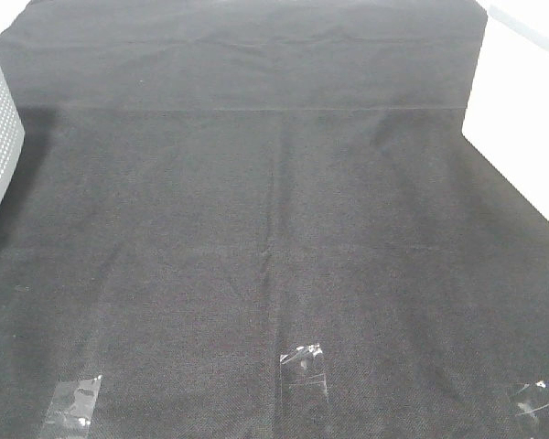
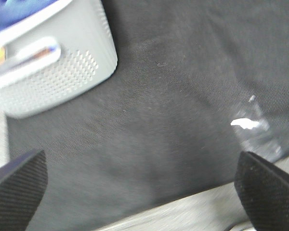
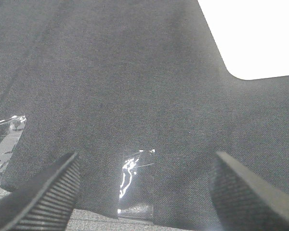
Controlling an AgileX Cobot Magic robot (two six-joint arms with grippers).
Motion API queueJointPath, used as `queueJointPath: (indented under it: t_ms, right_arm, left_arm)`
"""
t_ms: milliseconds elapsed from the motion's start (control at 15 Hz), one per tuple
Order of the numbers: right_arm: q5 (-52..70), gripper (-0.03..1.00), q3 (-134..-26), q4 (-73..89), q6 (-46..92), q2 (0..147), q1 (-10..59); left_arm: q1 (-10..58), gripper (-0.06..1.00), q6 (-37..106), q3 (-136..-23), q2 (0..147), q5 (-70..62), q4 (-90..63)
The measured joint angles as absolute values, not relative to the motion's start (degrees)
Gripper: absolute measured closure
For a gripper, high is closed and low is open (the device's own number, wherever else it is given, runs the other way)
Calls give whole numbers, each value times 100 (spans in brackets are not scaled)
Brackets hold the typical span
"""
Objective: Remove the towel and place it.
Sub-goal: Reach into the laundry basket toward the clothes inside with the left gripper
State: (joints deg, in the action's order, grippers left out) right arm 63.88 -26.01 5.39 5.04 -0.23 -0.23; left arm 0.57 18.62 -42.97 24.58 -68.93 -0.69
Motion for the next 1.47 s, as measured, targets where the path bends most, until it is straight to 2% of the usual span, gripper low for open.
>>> queueJointPath:
  t_ms: [467,1133,1267,1467]
  right_arm:
    - [6388,25,-2601,539,504,-23,-23]
    - [6388,25,-2601,539,504,-23,-23]
    - [6388,25,-2601,539,504,-23,-23]
    - [6388,25,-2601,539,504,-23,-23]
  left_arm:
    - [57,-5,4532,-5598,5031,-6904,395]
    - [23,-4,5008,-8841,8537,-6916,1914]
    - [-390,-4,5099,-9465,9173,-6910,1982]
    - [-1031,-3,5506,-9666,9729,-6881,2005]
